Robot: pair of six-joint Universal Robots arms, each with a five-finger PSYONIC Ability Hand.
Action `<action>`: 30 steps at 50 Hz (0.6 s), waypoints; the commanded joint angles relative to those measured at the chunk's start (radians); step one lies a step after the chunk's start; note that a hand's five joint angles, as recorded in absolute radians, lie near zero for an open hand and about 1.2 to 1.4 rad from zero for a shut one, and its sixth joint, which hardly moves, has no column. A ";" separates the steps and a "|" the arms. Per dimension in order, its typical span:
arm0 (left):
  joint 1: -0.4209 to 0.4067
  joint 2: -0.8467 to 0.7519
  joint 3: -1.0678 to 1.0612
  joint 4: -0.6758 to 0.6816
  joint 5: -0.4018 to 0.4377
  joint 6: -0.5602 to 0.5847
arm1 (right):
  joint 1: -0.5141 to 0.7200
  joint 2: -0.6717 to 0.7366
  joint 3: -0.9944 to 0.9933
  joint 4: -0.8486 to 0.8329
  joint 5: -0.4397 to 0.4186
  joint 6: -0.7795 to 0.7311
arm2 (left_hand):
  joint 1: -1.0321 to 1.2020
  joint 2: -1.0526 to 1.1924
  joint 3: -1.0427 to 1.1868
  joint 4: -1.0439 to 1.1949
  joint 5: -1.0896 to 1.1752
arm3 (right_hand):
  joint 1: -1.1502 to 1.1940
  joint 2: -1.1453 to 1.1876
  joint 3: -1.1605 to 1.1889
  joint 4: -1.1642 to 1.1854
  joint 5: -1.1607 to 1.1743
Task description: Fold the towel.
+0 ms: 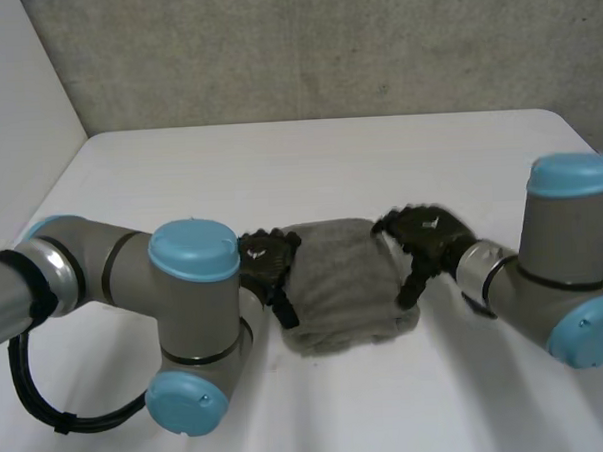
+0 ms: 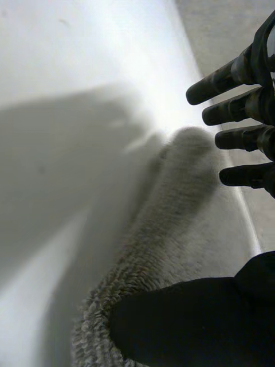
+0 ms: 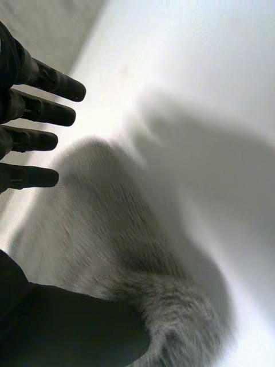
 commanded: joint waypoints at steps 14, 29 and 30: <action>0.209 0.590 0.035 -0.195 -0.005 0.037 | -0.012 -0.492 -0.135 -0.017 0.336 0.055 | -0.004 0.000 -0.001 -0.002 -0.015 | -0.031 -0.057 -0.038 -0.056 -0.073; 0.341 0.686 0.104 -0.405 0.015 0.037 | 0.003 -0.492 -0.215 0.189 0.356 0.076 | -0.007 -0.003 -0.004 -0.005 -0.018 | -0.031 -0.057 -0.038 -0.056 -0.073; 0.341 0.686 0.104 -0.405 0.015 0.037 | 0.003 -0.492 -0.215 0.189 0.356 0.076 | -0.007 -0.003 -0.004 -0.005 -0.018 | -0.031 -0.057 -0.038 -0.056 -0.073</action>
